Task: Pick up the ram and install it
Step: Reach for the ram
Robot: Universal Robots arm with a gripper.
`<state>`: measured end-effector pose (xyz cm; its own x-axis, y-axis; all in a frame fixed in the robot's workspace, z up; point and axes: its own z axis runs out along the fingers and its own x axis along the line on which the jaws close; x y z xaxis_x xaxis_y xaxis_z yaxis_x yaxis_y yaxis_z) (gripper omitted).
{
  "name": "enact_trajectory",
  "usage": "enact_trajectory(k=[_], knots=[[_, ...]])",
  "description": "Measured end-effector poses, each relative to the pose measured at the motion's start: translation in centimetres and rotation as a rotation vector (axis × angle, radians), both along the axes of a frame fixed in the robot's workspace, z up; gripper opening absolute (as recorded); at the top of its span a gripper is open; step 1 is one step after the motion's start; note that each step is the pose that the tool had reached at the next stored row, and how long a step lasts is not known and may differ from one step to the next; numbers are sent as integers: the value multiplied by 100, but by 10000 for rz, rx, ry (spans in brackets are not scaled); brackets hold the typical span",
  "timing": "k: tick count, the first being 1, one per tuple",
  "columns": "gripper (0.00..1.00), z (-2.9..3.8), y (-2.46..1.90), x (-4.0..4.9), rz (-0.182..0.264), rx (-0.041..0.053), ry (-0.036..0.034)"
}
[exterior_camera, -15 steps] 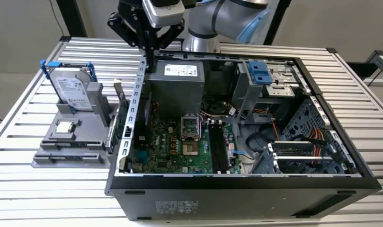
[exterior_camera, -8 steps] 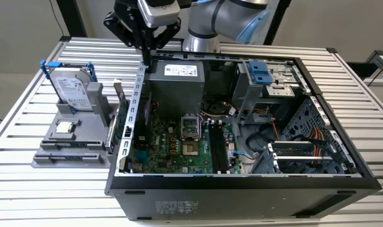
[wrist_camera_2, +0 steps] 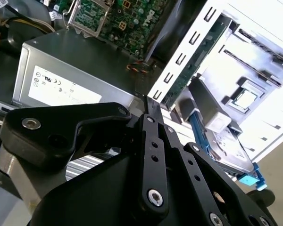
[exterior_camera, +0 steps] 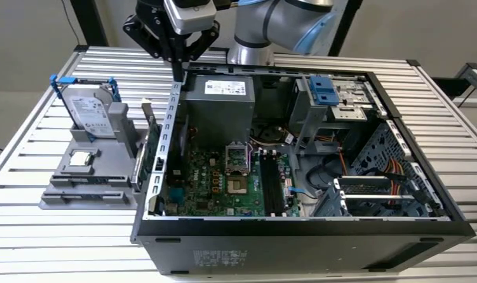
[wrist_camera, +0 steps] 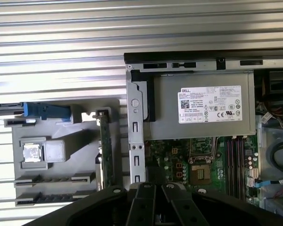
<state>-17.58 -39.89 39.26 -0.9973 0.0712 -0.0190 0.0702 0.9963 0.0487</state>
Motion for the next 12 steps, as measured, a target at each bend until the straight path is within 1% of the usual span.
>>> enact_trajectory(k=[12], knots=[[0,0,0,-102,0,0,0]])
